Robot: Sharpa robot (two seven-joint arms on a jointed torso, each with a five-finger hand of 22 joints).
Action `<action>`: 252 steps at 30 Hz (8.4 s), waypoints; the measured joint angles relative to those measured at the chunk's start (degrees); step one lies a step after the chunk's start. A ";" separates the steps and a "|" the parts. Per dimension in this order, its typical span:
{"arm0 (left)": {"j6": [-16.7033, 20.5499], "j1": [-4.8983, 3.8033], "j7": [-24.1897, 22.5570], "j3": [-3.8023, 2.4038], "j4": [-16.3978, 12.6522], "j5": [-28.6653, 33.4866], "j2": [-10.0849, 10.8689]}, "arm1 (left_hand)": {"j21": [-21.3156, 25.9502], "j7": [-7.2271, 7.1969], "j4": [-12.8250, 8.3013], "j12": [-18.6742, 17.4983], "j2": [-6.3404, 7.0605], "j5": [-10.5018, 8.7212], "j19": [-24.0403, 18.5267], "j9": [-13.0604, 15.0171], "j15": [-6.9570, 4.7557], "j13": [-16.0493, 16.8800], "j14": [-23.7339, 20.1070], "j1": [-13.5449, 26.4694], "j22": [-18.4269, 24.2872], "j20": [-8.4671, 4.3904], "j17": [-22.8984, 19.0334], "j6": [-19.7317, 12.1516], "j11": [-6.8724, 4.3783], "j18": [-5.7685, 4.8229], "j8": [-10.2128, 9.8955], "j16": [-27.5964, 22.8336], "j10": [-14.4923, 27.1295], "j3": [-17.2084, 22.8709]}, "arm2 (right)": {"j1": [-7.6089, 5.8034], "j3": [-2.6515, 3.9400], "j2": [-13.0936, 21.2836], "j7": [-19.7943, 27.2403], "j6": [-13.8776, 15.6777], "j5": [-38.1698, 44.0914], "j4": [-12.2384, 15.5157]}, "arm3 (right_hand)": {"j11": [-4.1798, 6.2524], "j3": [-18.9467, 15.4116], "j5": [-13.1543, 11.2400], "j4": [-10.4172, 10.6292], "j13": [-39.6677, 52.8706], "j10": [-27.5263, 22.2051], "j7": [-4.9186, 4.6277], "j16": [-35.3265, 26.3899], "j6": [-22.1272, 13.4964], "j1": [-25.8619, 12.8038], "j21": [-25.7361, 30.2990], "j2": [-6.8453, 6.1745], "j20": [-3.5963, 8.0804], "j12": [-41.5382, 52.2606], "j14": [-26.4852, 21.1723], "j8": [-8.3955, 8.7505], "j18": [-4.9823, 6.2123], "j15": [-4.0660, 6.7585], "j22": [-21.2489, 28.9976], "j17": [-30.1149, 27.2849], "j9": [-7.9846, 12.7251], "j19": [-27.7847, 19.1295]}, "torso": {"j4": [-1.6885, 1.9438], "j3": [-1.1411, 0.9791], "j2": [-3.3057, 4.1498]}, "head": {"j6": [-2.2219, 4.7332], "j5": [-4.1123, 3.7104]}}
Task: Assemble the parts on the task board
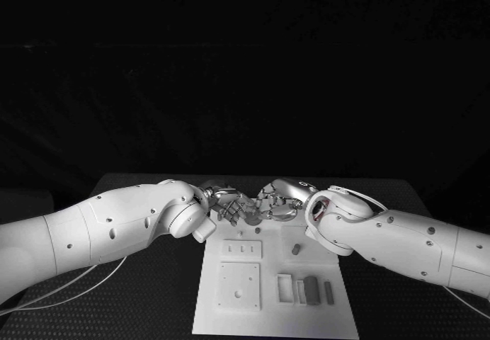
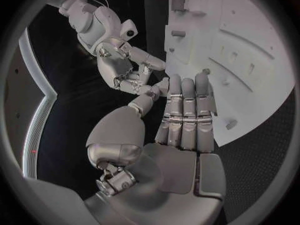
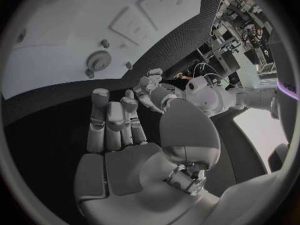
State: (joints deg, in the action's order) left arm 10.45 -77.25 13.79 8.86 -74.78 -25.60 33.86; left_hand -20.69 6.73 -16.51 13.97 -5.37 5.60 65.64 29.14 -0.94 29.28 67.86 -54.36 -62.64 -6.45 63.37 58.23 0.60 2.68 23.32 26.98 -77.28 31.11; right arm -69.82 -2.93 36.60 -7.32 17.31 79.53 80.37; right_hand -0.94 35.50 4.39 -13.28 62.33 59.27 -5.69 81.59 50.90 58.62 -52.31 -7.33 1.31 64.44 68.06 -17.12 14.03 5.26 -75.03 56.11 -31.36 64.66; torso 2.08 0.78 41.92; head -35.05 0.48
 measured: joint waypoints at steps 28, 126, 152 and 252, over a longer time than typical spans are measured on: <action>8.94 2.21 6.71 4.86 -7.54 -28.21 3.81 | -4.11 0.36 0.04 8.41 1.37 0.34 1.86 1.57 -1.87 7.25 -0.01 -1.36 -7.69 -1.63 1.37 0.48 -1.44 -0.04 -2.08 9.51 0.21 0.33 | -0.42 1.86 4.34 2.30 5.23 -8.01 -6.21 | -0.09 -0.31 0.00 0.00 -0.19 -0.09 -0.09 -0.22 -0.04 0.46 0.29 0.01 -0.12 0.03 -0.18 -0.01 0.00 -0.18 0.00 0.00 0.04 -0.11 | 0.15 -0.12 -0.06 | -1.28 0.35; 12.45 8.22 14.37 4.73 -3.70 -37.74 -2.72 | -11.31 -0.14 0.68 20.98 4.97 8.86 3.98 14.33 -4.10 14.89 -1.24 4.55 -12.27 -4.21 -4.27 2.12 -2.88 -1.61 -1.19 26.66 -0.17 5.47 | -0.63 2.18 4.45 3.62 4.45 -11.35 -5.94 | -0.18 -0.63 0.00 0.00 -0.49 -0.17 -0.29 -0.43 0.39 0.46 0.51 0.01 -0.51 0.04 -0.37 0.27 0.02 -0.37 0.00 -0.09 0.04 -0.49 | 0.40 -0.59 -0.16 | -4.78 -1.70; 13.48 8.58 14.11 4.77 -3.62 -39.52 -2.75 | -12.87 -0.43 0.96 22.77 5.82 9.27 4.19 14.70 -4.62 14.92 -0.74 4.45 -12.31 -4.64 -5.33 2.42 -3.40 -1.62 0.15 29.11 -0.68 5.49 | -0.62 2.18 4.36 3.70 4.18 -11.54 -6.07 | -0.30 -0.79 0.00 0.16 -0.54 -0.29 -0.43 -0.42 0.25 0.21 0.51 0.26 -0.61 0.04 -0.37 0.27 0.03 -0.37 0.00 -0.09 0.03 -0.58 | 0.43 -0.58 -0.16 | -4.82 -1.87; 12.43 9.15 13.34 4.54 -3.45 -42.43 -2.56 | -13.75 -0.64 0.99 23.26 6.32 9.63 4.40 14.70 -4.82 14.57 -0.96 3.81 -12.30 -5.05 -6.81 2.65 -3.60 -1.64 0.70 30.60 -0.88 5.28 | -0.54 2.18 4.36 3.91 3.29 -12.23 -6.27 | -0.41 -1.10 0.00 0.48 -0.67 -0.39 -0.48 -0.42 0.56 -0.01 0.73 0.48 -0.82 0.03 -0.37 0.48 0.08 -0.37 0.00 -0.09 -0.03 -0.79 | 0.43 -0.58 -0.15 | -5.34 -1.90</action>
State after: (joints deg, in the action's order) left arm 22.89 -68.10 27.13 13.40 -78.24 -68.03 31.30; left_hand -34.43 6.09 -15.52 37.23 0.95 15.22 70.04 43.84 -5.76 43.85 66.91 -50.54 -74.93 -11.51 56.56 60.88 -3.00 1.03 24.02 57.57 -78.16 36.39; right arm -70.36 -0.75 40.96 -3.41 20.60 67.30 74.10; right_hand -1.34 34.39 4.39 -12.80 61.66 58.88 -6.17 81.17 51.46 58.61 -51.59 -6.85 0.49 64.48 67.69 -16.64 14.12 4.89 -75.03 56.02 -31.39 63.87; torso 2.50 0.20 41.77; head -40.39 -1.42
